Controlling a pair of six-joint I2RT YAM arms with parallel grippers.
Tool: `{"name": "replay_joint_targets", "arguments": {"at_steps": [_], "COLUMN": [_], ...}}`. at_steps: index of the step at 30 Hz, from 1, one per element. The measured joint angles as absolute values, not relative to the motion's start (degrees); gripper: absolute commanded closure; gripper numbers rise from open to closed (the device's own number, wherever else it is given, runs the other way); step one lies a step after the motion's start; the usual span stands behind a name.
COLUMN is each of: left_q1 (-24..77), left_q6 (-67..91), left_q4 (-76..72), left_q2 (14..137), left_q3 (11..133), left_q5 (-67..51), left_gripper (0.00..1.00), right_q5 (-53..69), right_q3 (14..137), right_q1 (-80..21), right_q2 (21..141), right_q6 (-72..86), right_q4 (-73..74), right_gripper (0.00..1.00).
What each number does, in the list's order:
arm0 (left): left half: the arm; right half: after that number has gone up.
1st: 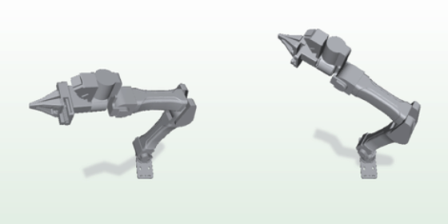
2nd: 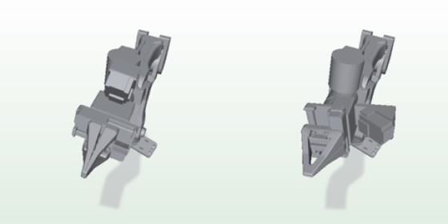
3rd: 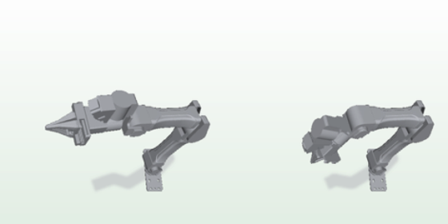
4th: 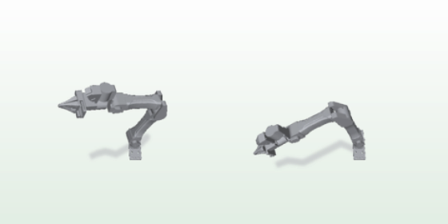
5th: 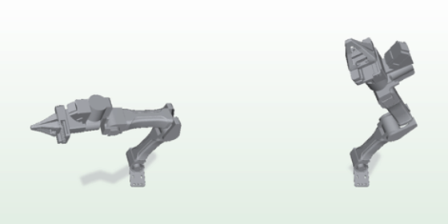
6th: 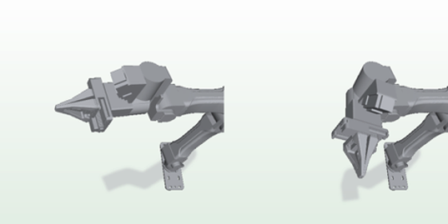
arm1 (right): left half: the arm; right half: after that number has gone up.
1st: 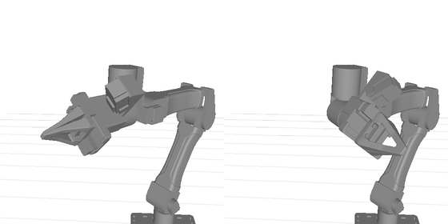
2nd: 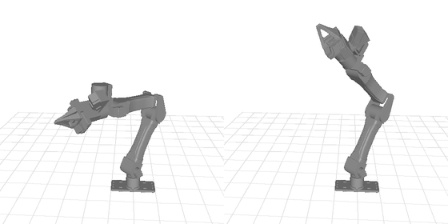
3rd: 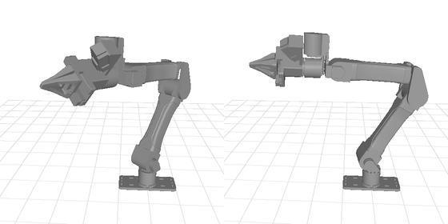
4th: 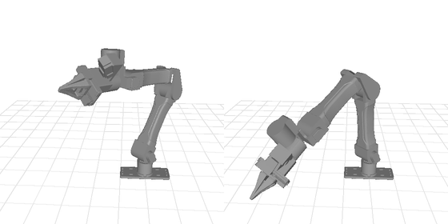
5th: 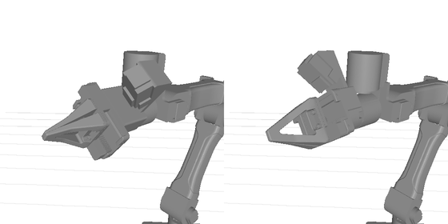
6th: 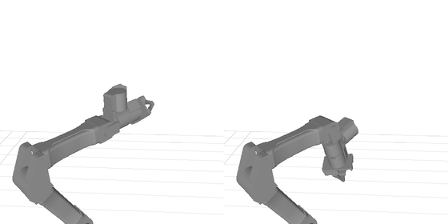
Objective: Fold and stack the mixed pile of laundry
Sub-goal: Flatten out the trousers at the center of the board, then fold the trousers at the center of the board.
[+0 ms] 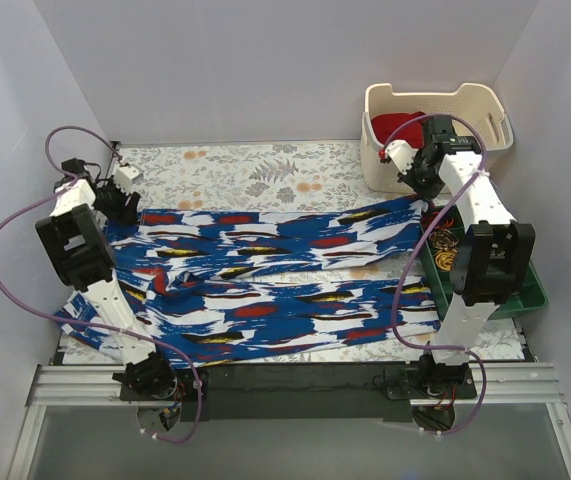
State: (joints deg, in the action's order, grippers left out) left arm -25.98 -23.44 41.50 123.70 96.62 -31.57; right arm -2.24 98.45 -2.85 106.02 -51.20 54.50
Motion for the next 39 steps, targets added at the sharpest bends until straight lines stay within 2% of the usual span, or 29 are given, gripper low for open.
{"name": "replay_joint_targets", "arguments": {"at_steps": [12,15,17,25,30,34,39], "left_q1": [-24.16,-23.99,-23.92,-24.23,-27.94,-34.02,-45.76], "left_q6": [-32.69,-34.46,-35.64,-31.22,-25.04,-26.06,-36.93], "left_q4": [44.01,47.33,50.26,54.89,49.08,46.94,51.16], "left_q2": [130.08,131.59,132.62,135.06,129.91,117.6,98.85], "left_q3": [103.18,105.91,107.63,116.22,117.1,108.29,93.8], "left_q5": [-33.98,-33.89,-34.02,-34.13,-38.5,-43.53,-51.31], "left_gripper": [0.53,0.77,0.99,1.0,1.0,1.0,1.0], "right_q5": [-2.52,-2.68,-2.7,-2.28,0.1,3.25,7.88], "right_q3": [98.72,99.15,99.48,105.38,105.51,97.67,78.63], "right_q1": [-4.16,-4.21,-4.21,-4.25,-4.27,-4.32,-3.4], "right_q2": [107.02,107.72,108.07,109.95,107.63,99.02,79.24], "right_q6": [-51.03,-51.0,-51.0,-50.35,-50.43,-51.57,-56.31], "right_q4": [54.89,55.29,55.48,56.51,56.38,55.48,54.5], "right_gripper": [0.99,0.99,0.99,0.99,0.99,0.99,0.99]}}
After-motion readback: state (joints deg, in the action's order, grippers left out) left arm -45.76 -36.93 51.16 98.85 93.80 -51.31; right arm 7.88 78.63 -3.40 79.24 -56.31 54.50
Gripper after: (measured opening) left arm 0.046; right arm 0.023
